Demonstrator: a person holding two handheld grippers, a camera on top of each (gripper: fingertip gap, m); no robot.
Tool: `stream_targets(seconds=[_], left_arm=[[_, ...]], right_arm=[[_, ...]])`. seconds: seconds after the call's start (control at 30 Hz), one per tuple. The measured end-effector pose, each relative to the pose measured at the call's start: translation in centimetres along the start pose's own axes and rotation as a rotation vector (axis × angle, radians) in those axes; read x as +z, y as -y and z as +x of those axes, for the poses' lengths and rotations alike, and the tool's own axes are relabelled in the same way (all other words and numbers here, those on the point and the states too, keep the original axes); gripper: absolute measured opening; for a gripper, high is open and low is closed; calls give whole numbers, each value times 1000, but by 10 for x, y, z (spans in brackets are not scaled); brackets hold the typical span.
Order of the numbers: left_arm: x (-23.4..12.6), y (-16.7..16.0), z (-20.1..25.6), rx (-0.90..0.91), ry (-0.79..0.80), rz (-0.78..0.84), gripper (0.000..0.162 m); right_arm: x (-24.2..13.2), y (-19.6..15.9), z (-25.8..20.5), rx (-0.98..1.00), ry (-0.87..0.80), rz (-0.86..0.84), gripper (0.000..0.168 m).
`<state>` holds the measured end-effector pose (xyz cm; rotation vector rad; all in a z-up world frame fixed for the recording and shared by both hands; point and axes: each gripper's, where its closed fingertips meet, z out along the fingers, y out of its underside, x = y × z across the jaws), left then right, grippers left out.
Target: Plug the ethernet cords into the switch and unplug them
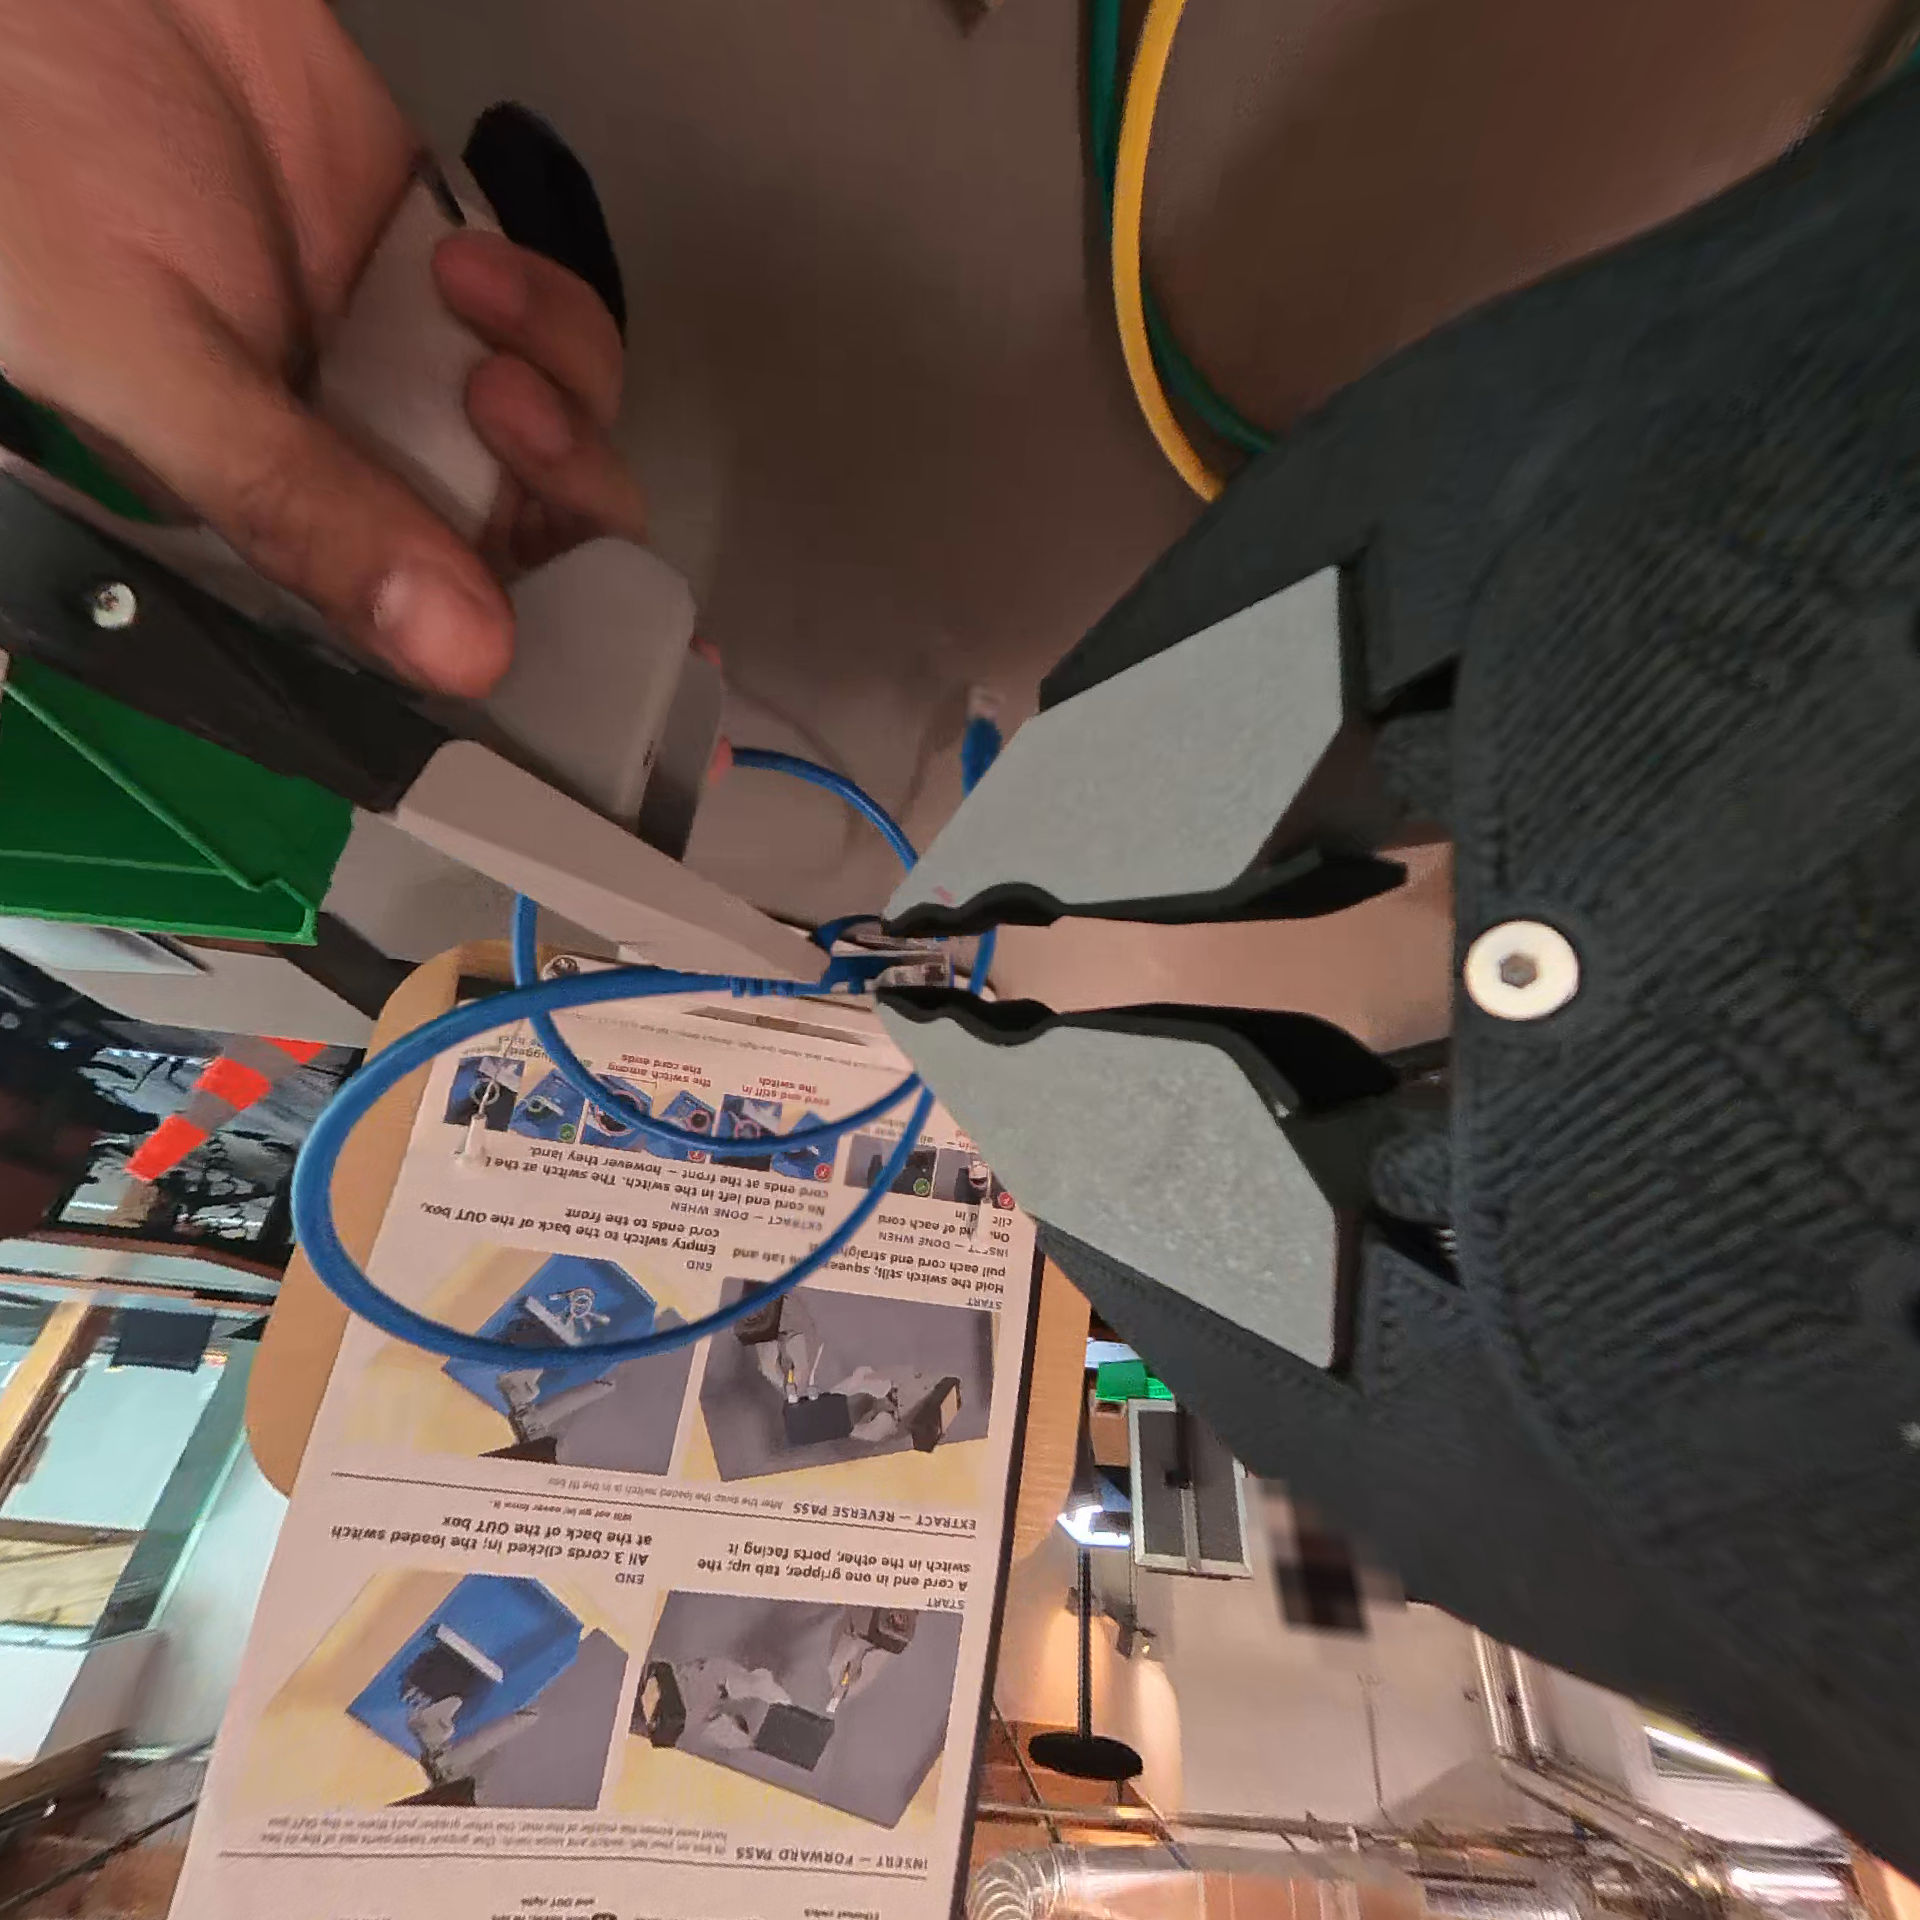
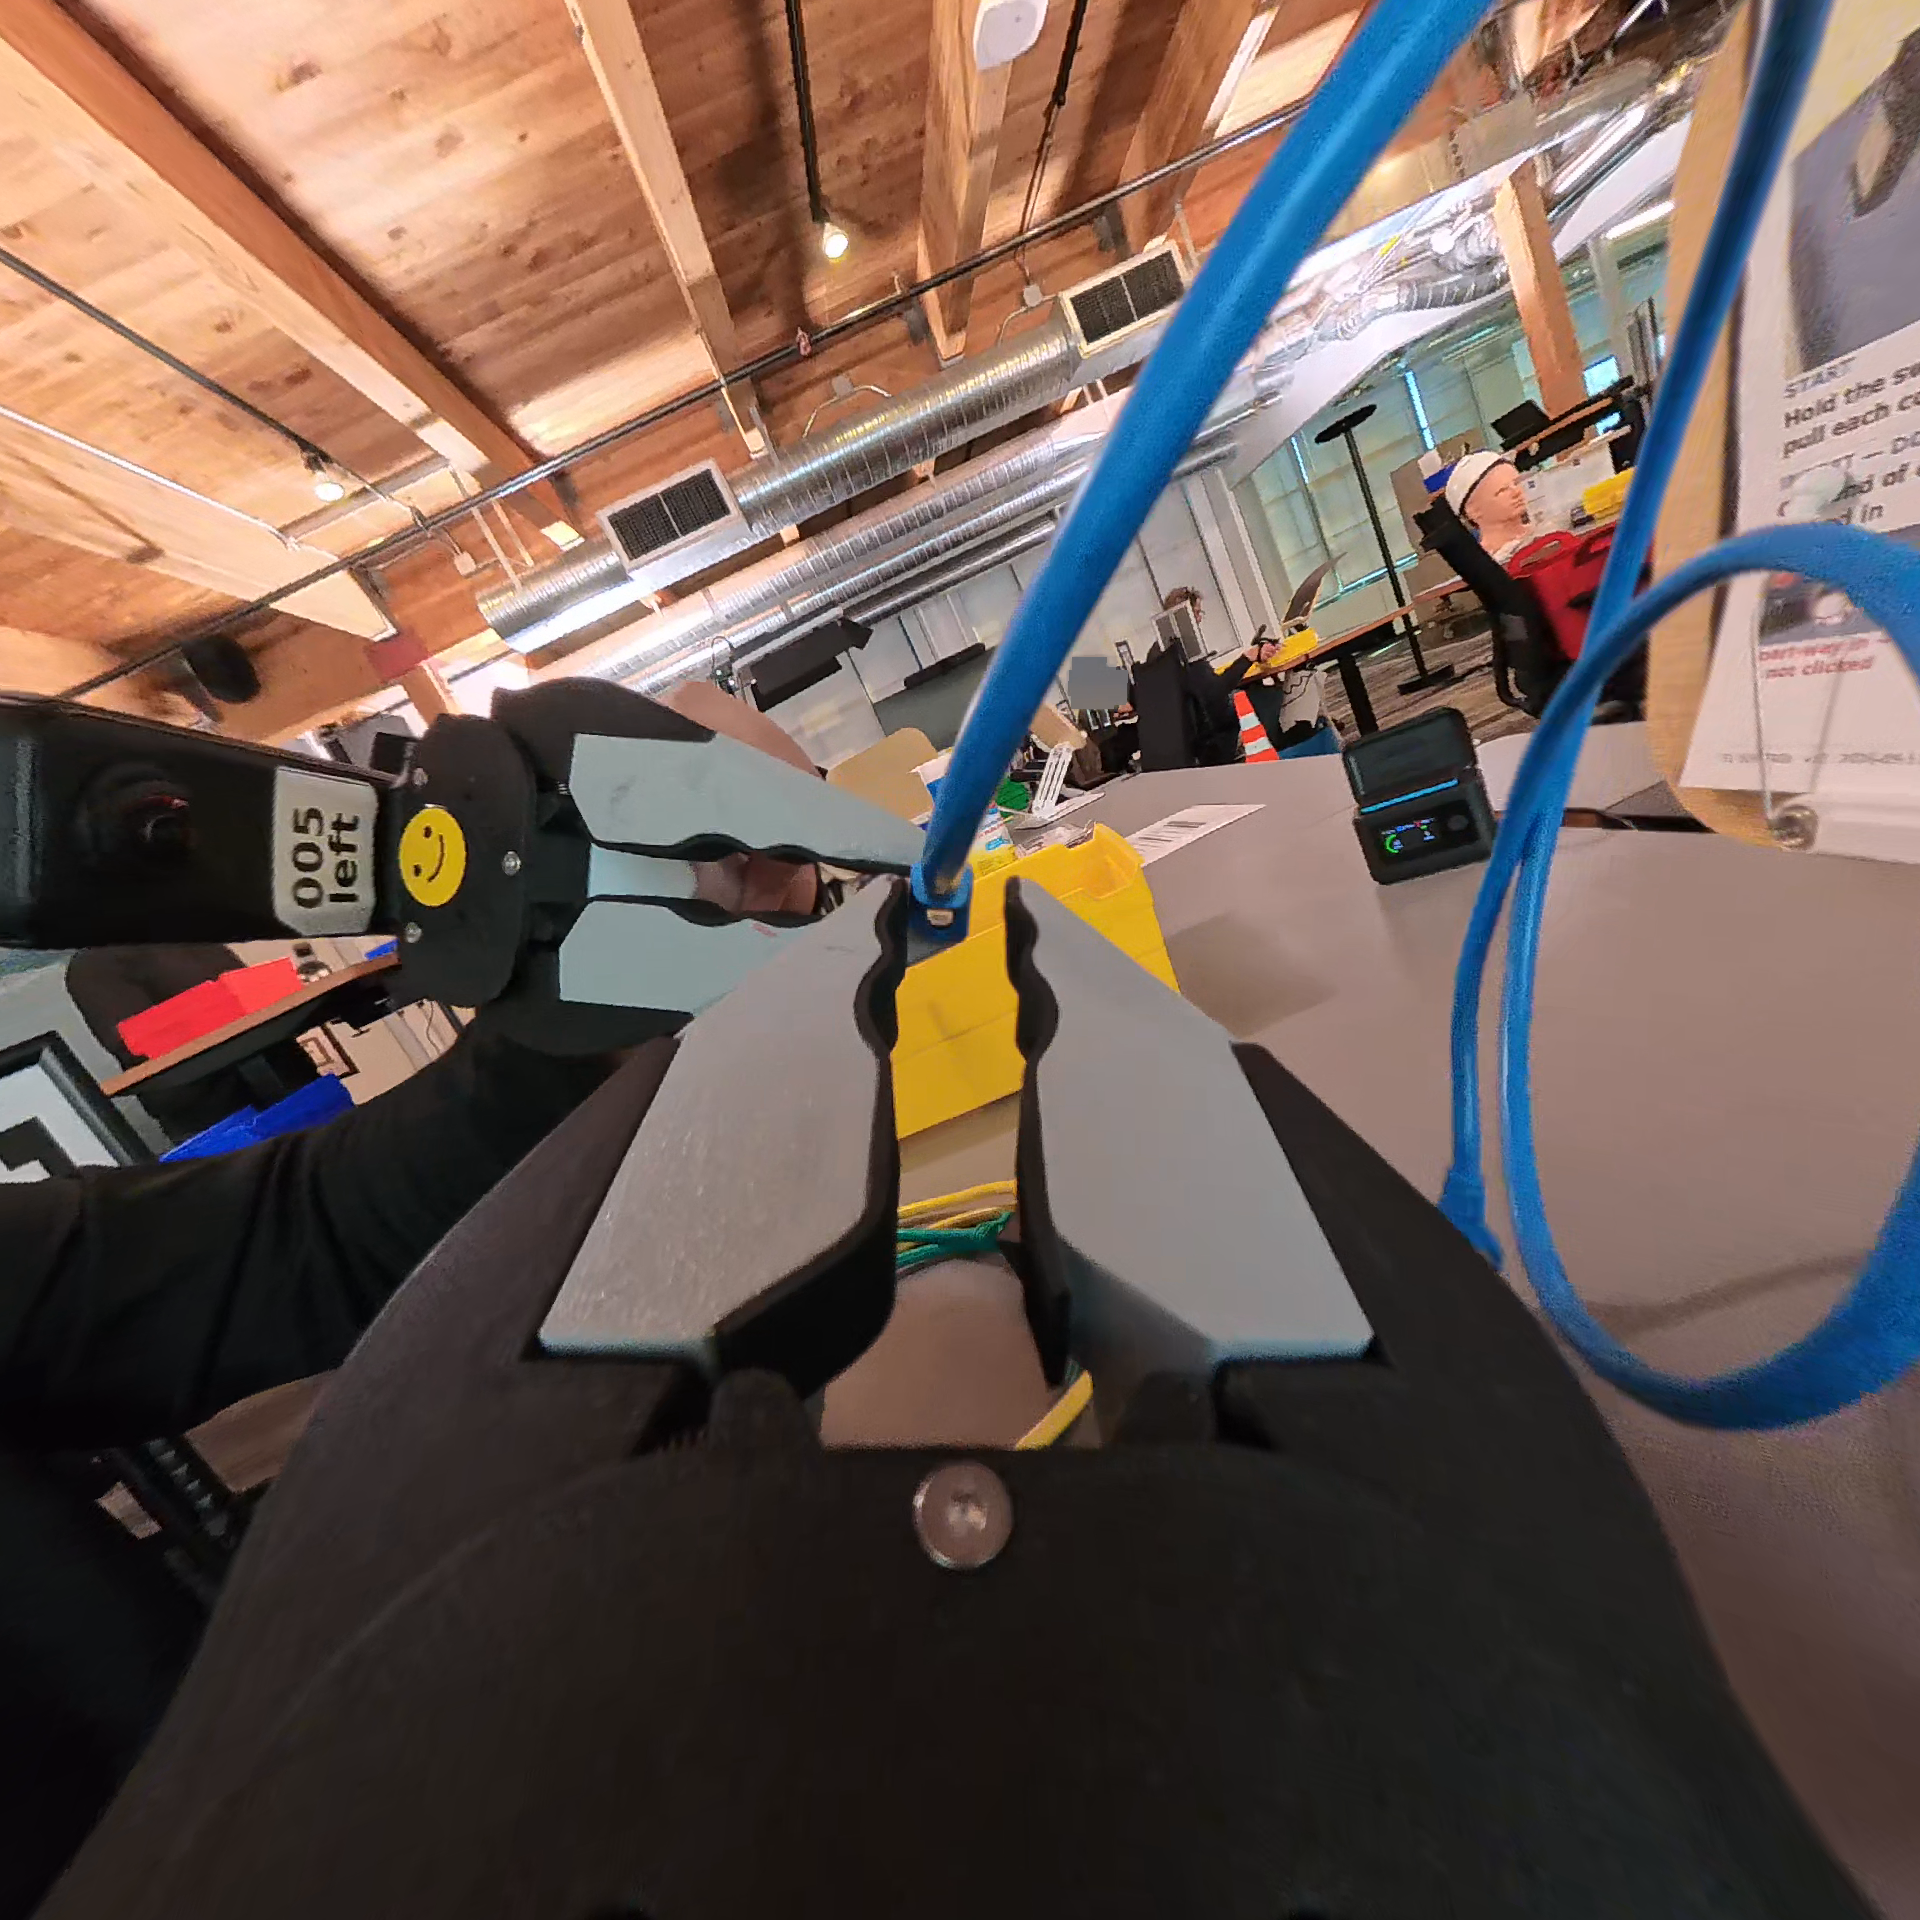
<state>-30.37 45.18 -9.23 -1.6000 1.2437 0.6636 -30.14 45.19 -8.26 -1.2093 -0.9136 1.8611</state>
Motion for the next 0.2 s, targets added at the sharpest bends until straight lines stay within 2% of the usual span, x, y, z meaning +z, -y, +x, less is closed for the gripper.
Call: stream_targets(seconds=[0.03,0.2], left_arm=[[0,-1,1,7,3,3,7],[2,-2,9,12,9,13,7]], right_arm=[[1,-1,-1,-5,5,0,12],[5,-10,-2,-12,6,-40,11]])
